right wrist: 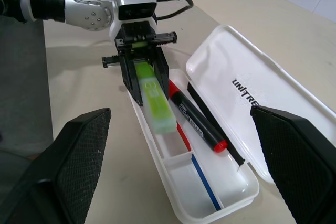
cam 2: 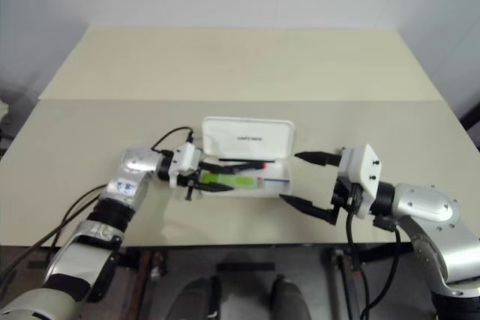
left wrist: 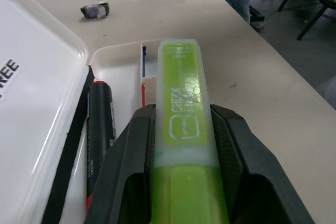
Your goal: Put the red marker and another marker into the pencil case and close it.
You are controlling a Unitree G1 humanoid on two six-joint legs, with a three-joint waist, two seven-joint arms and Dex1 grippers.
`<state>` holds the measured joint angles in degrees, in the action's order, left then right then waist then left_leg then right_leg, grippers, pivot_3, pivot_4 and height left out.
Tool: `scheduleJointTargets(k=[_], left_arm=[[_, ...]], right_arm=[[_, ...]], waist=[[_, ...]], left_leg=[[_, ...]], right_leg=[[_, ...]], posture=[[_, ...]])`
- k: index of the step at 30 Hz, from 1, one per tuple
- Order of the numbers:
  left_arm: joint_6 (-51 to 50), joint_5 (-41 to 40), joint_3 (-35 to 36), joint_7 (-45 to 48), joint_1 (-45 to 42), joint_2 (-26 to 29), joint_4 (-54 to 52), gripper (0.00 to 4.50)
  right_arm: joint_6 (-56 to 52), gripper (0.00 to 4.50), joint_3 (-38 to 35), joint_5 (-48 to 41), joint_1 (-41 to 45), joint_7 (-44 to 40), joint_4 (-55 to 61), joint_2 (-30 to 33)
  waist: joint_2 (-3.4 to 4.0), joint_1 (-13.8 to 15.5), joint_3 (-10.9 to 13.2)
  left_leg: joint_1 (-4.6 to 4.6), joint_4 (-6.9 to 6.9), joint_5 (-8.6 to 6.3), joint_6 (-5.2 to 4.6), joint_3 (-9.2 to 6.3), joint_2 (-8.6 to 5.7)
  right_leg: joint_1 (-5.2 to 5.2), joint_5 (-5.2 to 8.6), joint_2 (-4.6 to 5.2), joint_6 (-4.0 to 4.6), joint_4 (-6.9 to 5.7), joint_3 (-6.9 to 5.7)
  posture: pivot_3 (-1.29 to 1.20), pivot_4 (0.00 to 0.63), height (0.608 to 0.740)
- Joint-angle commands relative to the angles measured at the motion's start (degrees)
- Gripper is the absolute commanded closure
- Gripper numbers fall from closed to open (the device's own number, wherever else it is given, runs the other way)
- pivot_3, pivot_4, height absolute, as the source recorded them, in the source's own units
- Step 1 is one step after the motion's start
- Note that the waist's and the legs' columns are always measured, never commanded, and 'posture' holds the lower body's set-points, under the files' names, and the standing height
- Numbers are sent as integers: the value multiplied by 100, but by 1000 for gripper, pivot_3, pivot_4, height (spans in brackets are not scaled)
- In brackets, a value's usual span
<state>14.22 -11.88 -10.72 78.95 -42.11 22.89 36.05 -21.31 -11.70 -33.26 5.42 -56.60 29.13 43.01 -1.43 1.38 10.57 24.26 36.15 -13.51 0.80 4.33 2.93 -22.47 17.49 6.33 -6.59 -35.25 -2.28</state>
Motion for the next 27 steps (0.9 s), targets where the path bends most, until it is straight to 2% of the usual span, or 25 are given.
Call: scheduleJointTargets(k=[1,6,10,15,21,27], left_arm=[[-47,56,12,-9,-116,-63,17,1704],[-43,74,47,-141,-106,-145,-46,43],[-63,26,103,-175,-3,-92,-277,17],[-190,-117,221,-123,190,37,-651,17],[-638,-605,619,-161,670,419,-1657,17],[-1142,-870,980,-417,1171,813,-2681,17]], right_arm=[[61,0,-118,-83,51,75,178,48],[94,0,-8,-56,157,83,117,10],[70,0,89,-35,238,138,56,-59],[-212,0,186,171,249,720,-27,-194],[-551,0,76,929,261,2543,-417,-962],[-446,0,-143,1469,505,3931,-848,-1844]], waist=[[-1,-1,0],[0,-2,0],[-1,0,0],[-1,-3,0],[-1,-21,0],[0,-35,1]], left_leg=[[0,2,0,-1,0,0],[-3,7,1,-2,-4,0],[-4,8,3,-1,-6,0],[-3,6,3,-1,-6,1],[-3,5,5,4,-7,2],[-6,2,10,4,-8,1]], right_leg=[[0,-1,0,-1,-3,-2],[0,-1,0,-1,-14,-2],[0,-1,0,-1,-18,-3],[-1,-1,0,-1,-18,-3],[-3,0,1,1,-24,-3],[-3,1,2,3,-31,-2]], posture=[[0,150,740],[0,150,740],[0,150,740],[0,150,740],[0,150,740],[0,150,740]])
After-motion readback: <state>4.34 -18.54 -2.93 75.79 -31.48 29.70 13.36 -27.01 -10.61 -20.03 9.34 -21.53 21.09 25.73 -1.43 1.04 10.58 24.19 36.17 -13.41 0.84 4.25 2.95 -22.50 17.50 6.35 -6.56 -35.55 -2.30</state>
